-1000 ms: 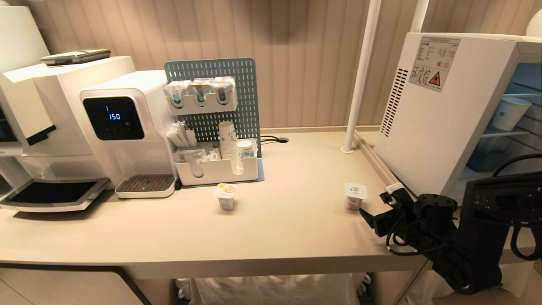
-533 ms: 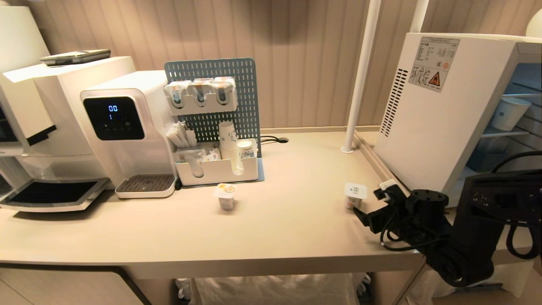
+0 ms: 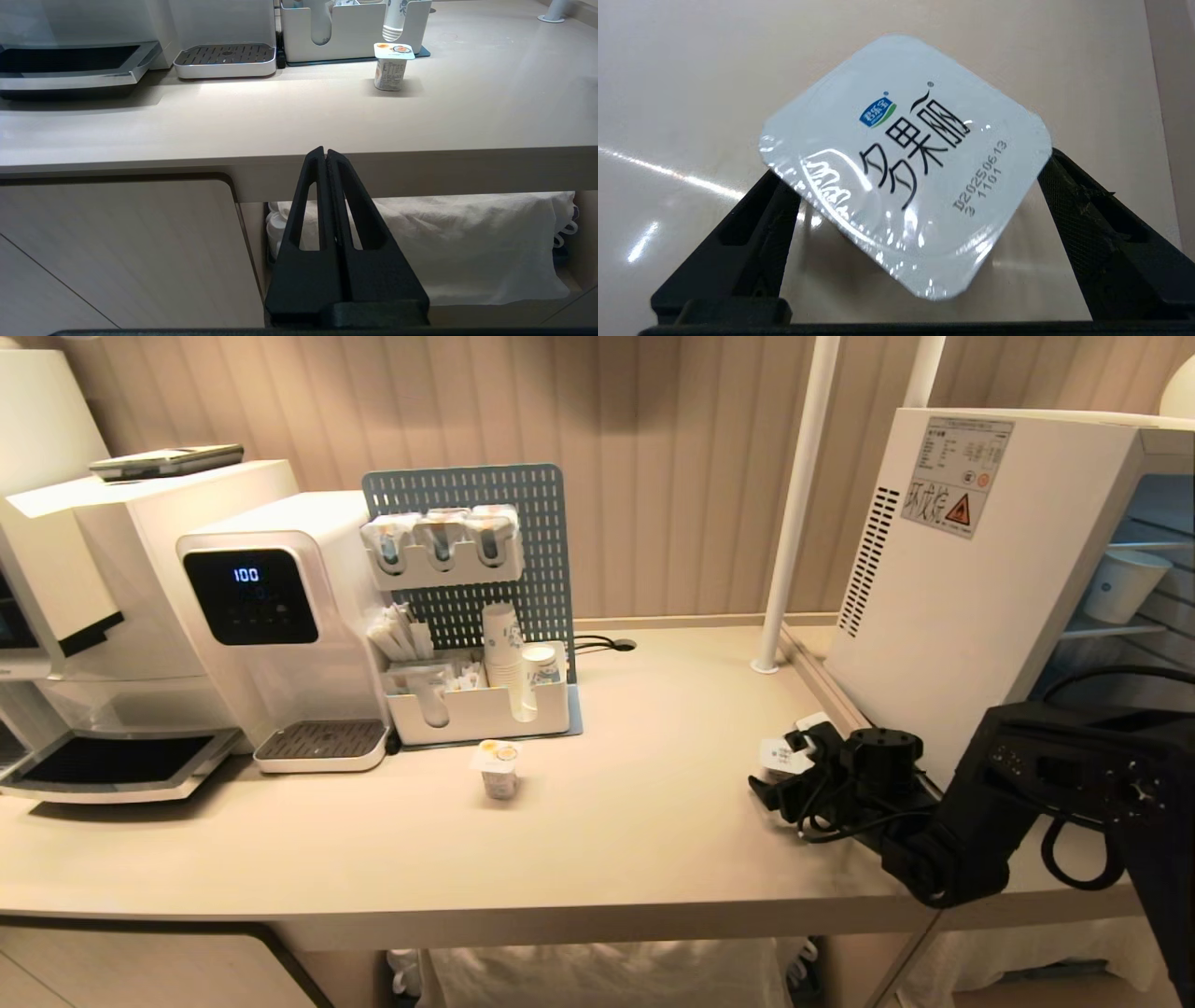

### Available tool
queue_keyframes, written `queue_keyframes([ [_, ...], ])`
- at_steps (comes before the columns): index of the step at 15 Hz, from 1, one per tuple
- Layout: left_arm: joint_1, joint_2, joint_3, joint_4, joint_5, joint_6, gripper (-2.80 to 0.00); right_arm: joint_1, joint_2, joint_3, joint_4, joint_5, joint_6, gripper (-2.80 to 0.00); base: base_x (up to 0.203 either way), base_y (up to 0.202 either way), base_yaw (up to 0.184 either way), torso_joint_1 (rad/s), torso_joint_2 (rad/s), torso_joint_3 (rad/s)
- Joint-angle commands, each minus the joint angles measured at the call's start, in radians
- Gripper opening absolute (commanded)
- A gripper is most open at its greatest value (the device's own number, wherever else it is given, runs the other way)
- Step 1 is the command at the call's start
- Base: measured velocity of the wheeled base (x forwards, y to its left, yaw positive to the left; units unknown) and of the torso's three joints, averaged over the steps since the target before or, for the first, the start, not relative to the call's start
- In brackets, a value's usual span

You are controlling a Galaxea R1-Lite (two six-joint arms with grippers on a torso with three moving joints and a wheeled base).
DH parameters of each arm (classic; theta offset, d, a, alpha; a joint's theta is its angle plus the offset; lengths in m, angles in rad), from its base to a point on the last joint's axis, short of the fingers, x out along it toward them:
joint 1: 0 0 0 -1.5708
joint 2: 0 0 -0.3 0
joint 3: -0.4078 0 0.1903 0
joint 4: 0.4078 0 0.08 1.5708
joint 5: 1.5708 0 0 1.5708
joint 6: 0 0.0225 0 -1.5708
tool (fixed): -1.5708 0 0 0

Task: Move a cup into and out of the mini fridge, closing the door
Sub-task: Put the yoghurt in the freezer

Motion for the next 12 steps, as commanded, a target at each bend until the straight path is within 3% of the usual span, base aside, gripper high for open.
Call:
queue_keyframes([
  [1, 0.0, 0.0, 0.0, 0.0, 0.0, 0.001, -2.8, -0.004, 0.02, -0.046, 0.023, 0.0, 0.001, -2.8, 0.0, 0.0, 0.0, 0.0, 0.0, 0.0],
  [6, 0.0, 0.002, 0.0, 0.0, 0.0, 0.001, -2.8, -0.015, -0.02, -0.031, 0.048, 0.001, 0.034, -2.8, 0.0, 0.0, 0.0, 0.0, 0.0, 0.0],
  [12, 0.0, 0.001, 0.0, 0.0, 0.0, 0.0, -2.8, -0.014, -0.387, 0.258, 0.037, 0.002, 0.082, -2.8, 0.0, 0.0, 0.0, 0.0, 0.0, 0.0],
])
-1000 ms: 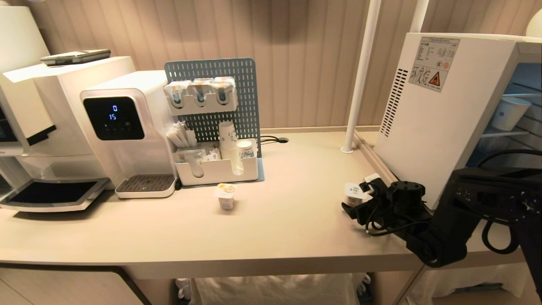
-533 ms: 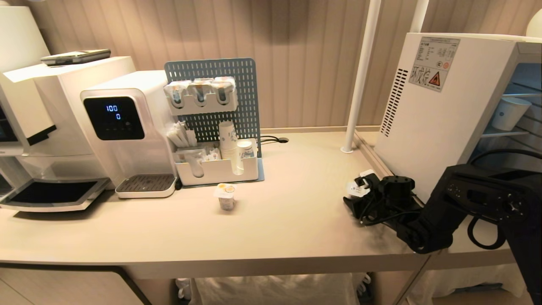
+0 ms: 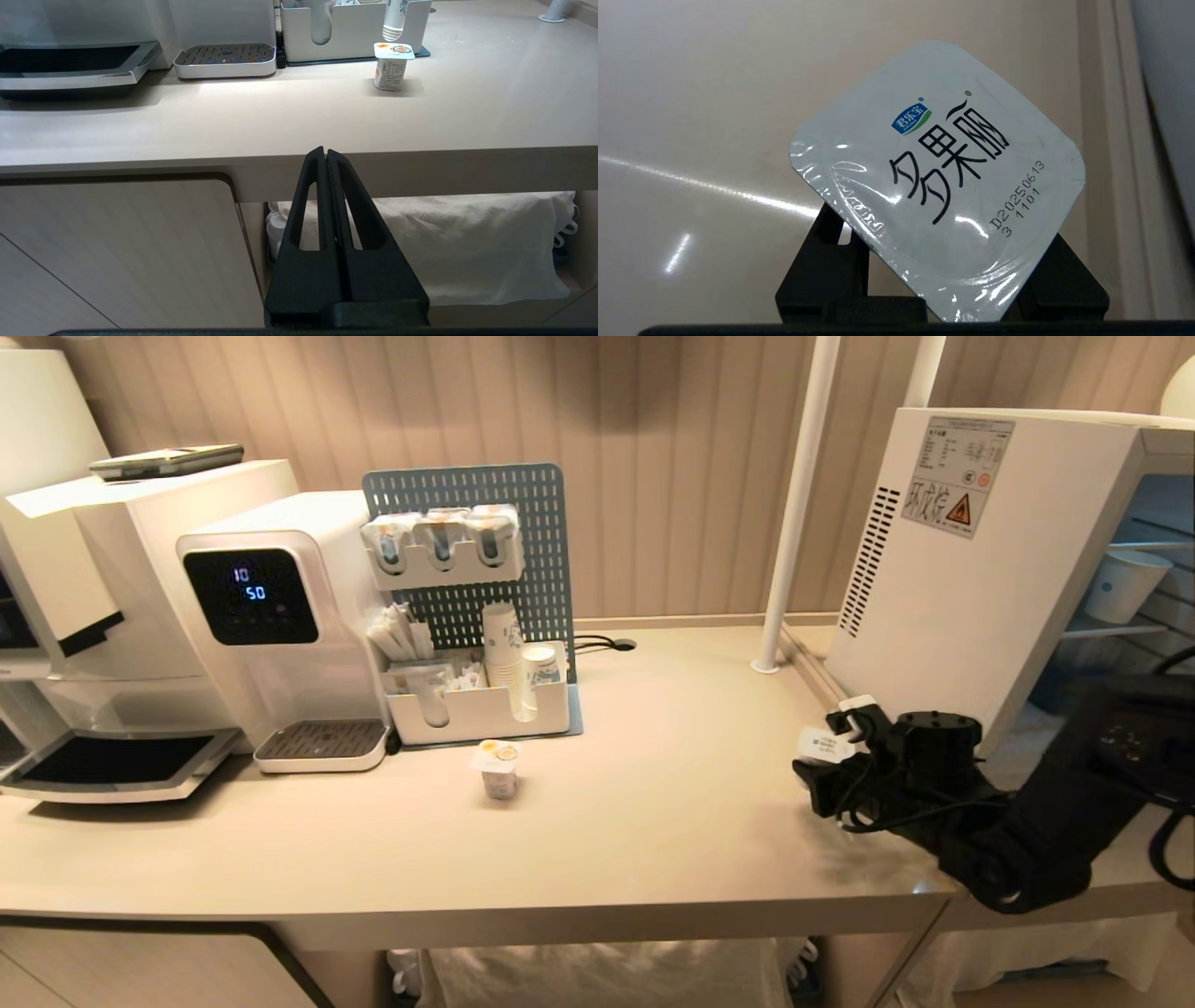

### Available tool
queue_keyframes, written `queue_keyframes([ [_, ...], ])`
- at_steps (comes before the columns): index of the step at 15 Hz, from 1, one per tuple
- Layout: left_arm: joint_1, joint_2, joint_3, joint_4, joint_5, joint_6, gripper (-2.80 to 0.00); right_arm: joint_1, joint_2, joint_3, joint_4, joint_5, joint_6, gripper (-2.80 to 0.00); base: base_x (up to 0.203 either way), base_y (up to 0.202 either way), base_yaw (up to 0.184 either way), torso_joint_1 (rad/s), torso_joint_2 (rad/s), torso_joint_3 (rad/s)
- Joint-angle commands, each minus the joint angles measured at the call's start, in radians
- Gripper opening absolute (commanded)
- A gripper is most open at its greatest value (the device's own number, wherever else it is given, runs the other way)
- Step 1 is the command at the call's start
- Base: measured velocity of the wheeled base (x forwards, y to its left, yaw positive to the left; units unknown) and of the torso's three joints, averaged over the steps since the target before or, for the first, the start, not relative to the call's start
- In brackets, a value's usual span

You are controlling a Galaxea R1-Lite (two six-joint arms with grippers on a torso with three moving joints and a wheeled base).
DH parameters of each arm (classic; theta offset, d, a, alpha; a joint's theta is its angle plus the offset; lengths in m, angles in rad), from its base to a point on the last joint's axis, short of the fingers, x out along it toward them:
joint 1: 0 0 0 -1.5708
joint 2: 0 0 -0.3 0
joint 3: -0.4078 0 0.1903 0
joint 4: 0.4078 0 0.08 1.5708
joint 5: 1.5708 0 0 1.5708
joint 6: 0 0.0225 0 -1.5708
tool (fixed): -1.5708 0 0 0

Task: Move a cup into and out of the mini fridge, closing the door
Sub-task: Put the yoghurt in the freezer

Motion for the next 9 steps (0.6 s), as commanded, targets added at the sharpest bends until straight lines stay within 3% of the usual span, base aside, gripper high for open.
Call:
queue_keyframes([
  [1, 0.0, 0.0, 0.0, -0.001, 0.0, 0.0, -2.8, 0.002, -0.243, 0.114, -0.008, -0.002, 0.004, -2.8, 0.0, 0.0, 0.0, 0.0, 0.0, 0.0],
  [3, 0.0, 0.0, 0.0, 0.0, -0.001, 0.001, -2.8, 0.003, -0.493, 0.213, 0.013, -0.06, 0.01, -2.8, 0.0, 0.0, 0.0, 0.0, 0.0, 0.0],
  [4, 0.0, 0.001, 0.0, 0.0, 0.0, 0.0, -2.8, 0.004, -0.629, 0.243, 0.047, -0.137, 0.009, -2.8, 0.0, 0.0, 0.0, 0.0, 0.0, 0.0],
  [9, 0.0, 0.002, 0.0, 0.0, 0.0, 0.0, -2.8, 0.013, -1.346, 0.257, 0.446, -0.642, -0.024, -2.8, 0.0, 0.0, 0.0, 0.0, 0.0, 0.0],
])
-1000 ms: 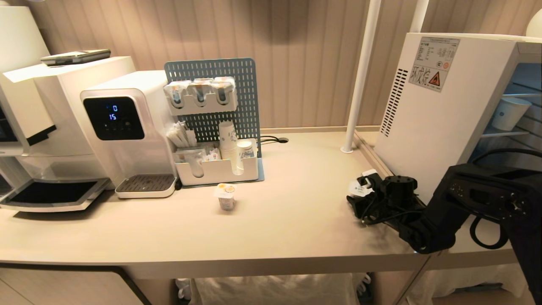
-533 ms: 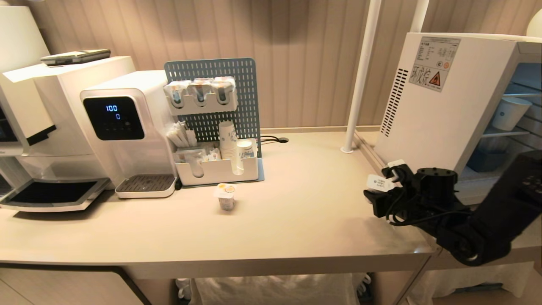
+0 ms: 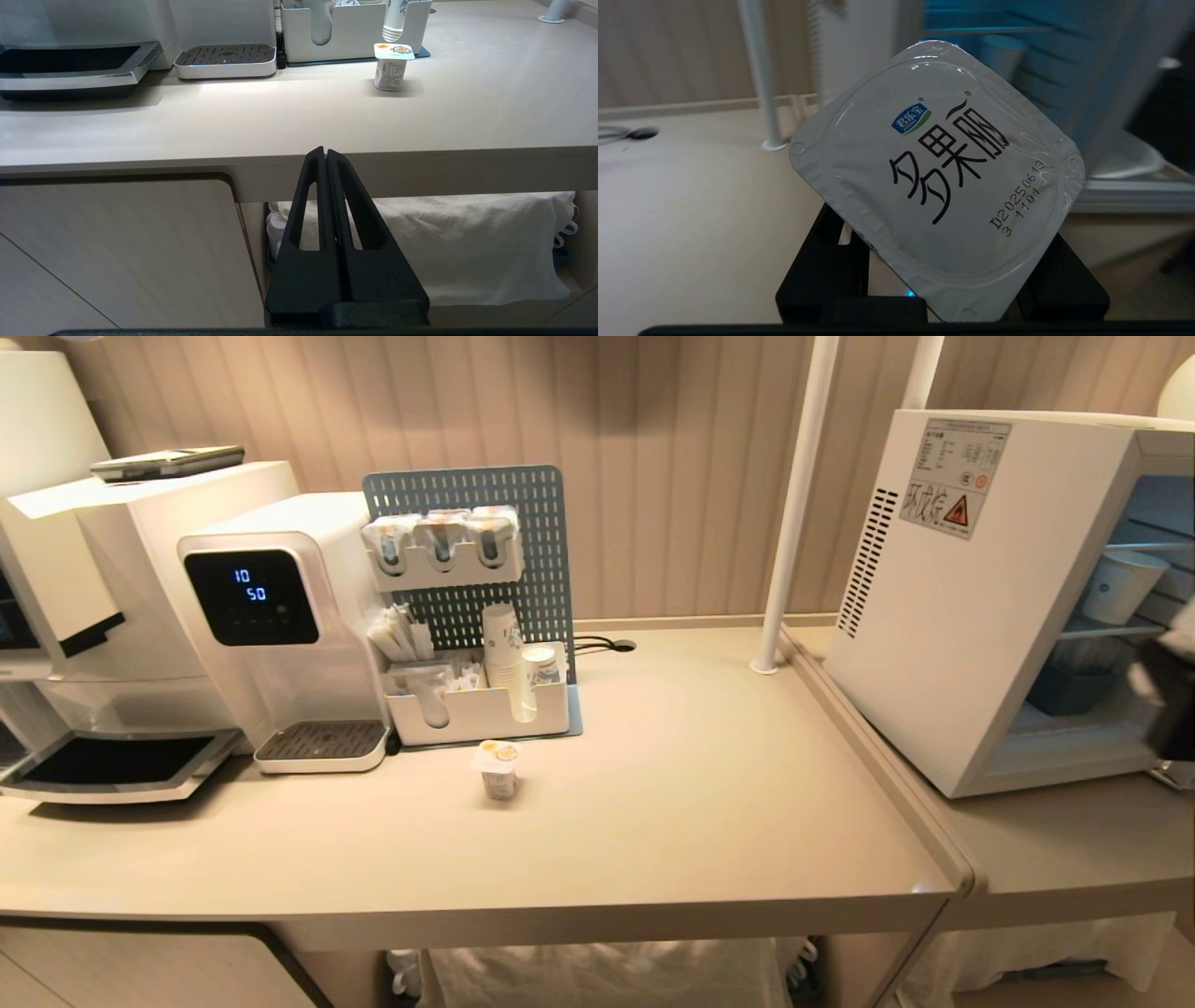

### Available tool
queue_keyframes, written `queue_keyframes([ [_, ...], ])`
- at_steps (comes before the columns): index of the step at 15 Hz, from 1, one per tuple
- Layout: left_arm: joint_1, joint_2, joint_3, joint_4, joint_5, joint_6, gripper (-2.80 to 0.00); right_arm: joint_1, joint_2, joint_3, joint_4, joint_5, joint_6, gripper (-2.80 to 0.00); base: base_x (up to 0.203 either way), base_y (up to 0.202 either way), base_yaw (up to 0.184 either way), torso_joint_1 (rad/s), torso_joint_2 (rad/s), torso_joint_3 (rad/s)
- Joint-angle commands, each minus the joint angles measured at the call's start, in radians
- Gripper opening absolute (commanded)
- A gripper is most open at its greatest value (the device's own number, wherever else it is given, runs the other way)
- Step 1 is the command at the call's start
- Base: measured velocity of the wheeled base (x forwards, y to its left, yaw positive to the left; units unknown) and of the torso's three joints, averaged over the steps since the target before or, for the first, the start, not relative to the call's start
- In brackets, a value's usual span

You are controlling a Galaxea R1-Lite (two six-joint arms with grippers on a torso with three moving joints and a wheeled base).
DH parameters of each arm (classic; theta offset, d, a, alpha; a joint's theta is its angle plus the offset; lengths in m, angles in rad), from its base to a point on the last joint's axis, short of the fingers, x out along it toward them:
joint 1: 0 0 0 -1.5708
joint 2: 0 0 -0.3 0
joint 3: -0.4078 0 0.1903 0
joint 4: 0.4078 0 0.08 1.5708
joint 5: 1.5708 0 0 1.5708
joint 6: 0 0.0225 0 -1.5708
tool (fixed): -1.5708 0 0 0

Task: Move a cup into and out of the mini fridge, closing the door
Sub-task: Put the yoghurt in the freezer

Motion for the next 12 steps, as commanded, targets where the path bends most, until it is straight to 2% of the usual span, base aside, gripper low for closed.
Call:
queue_keyframes([
  [1, 0.0, 0.002, 0.0, 0.0, 0.0, 0.0, -2.8, -0.029, -0.394, 0.003, 0.16, -0.151, -0.008, -2.8, 0.0, 0.0, 0.0, 0.0, 0.0, 0.0],
  [2, 0.0, 0.0, 0.0, 0.0, 0.0, -0.001, -2.8, -0.077, -0.513, 0.018, 0.23, -0.185, -0.018, -2.8, 0.0, 0.0, 0.0, 0.0, 0.0, 0.0],
  [3, 0.0, 0.002, 0.0, 0.0, 0.0, 0.001, -2.8, -0.119, -0.627, 0.039, 0.285, -0.185, -0.028, -2.8, 0.0, 0.0, 0.0, 0.0, 0.0, 0.0],
  [5, 0.0, 0.0, 0.0, 0.0, 0.0, 0.001, -2.8, -0.168, -0.841, 0.099, 0.387, -0.105, -0.037, -2.8, 0.0, 0.0, 0.0, 0.0, 0.0, 0.0],
  [6, 0.0, 0.001, 0.0, 0.0, 0.0, 0.0, -2.8, -0.178, -0.923, 0.132, 0.433, -0.018, -0.024, -2.8, 0.0, 0.0, 0.0, 0.0, 0.0, 0.0],
  [8, 0.0, 0.0, 0.0, 0.0, 0.0, 0.0, -2.8, -0.191, -1.073, 0.239, 0.56, 0.259, 0.025, -2.8, 0.0, 0.0, 0.0, 0.0, 0.0, 0.0],
  [10, 0.0, 0.001, 0.0, 0.001, -0.001, 0.002, -2.8, -0.197, -1.113, 0.395, 0.595, 0.368, 0.069, -2.8, 0.0, 0.0, 0.0, 0.0, 0.0, 0.0],
  [12, 0.0, 0.002, -0.002, 0.008, 0.005, 0.006, -2.8, -0.199, -1.11, 0.461, 0.673, 0.492, 0.142, -2.8, 0.0, 0.0, 0.0, 0.0, 0.0, 0.0],
])
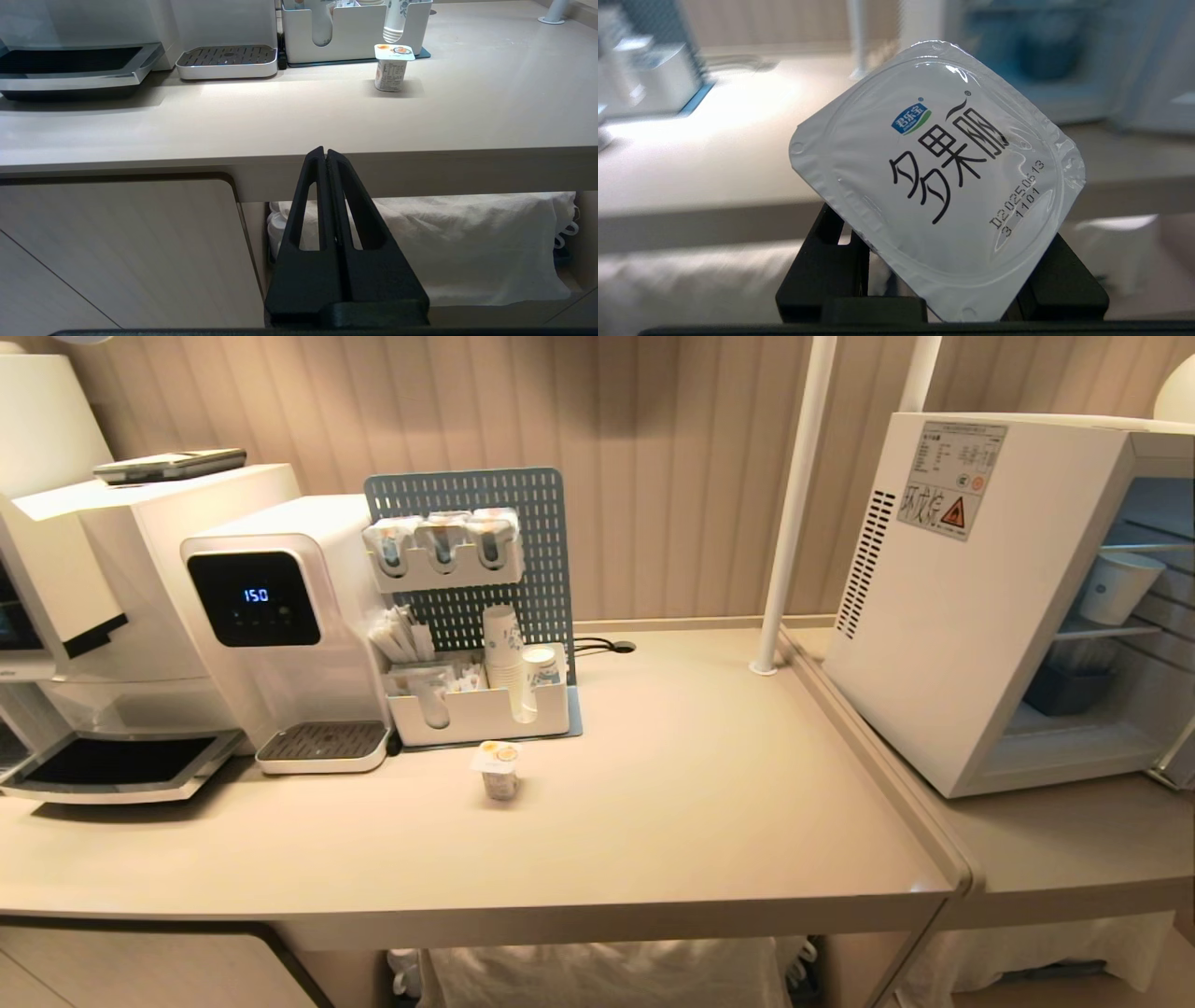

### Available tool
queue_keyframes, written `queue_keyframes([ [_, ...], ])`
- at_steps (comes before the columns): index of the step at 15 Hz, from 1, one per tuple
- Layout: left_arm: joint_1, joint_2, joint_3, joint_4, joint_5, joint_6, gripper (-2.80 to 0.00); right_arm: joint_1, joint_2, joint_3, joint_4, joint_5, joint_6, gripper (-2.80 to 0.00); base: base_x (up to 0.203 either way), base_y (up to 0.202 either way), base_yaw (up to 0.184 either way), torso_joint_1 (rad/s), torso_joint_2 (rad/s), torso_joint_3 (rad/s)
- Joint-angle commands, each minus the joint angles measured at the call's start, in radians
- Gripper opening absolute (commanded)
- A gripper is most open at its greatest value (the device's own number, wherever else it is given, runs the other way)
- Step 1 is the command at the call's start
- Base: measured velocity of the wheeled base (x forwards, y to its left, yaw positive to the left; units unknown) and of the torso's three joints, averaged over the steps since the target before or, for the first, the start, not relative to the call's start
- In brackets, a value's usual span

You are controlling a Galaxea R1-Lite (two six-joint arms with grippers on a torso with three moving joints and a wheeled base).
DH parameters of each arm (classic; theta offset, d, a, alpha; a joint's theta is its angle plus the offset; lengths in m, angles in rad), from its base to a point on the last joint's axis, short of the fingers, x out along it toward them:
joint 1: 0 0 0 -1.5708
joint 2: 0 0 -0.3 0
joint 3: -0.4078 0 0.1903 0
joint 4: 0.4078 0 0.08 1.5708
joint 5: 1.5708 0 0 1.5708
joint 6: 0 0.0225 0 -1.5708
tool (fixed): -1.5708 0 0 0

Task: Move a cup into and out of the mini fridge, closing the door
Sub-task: Put the yoghurt in the freezer

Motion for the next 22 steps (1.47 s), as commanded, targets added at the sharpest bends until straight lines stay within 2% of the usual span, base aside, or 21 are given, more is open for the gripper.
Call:
queue_keyframes([
  [1, 0.0, 0.002, 0.001, 0.004, 0.002, 0.001, -2.8, -0.002, -0.035, 0.025, 0.114, 0.068, 0.015, -2.8, 0.0, 0.0, 0.0, 0.0, 0.0, 0.0],
  [7, 0.0, 0.003, -0.002, 0.004, -0.001, 0.006, -2.8, -0.003, -0.034, 0.022, 0.11, 0.087, 0.006, -2.8, 0.0, -0.027, 0.003, 0.0, 0.0, 0.002],
  [22, 0.0, 0.002, 0.0, 0.005, -0.004, 0.013, -2.8, -0.003, -0.034, 0.019, 0.122, 0.086, 0.006, -2.8, 0.0, -0.194, -0.001, 0.001, 0.0, 0.002],
])
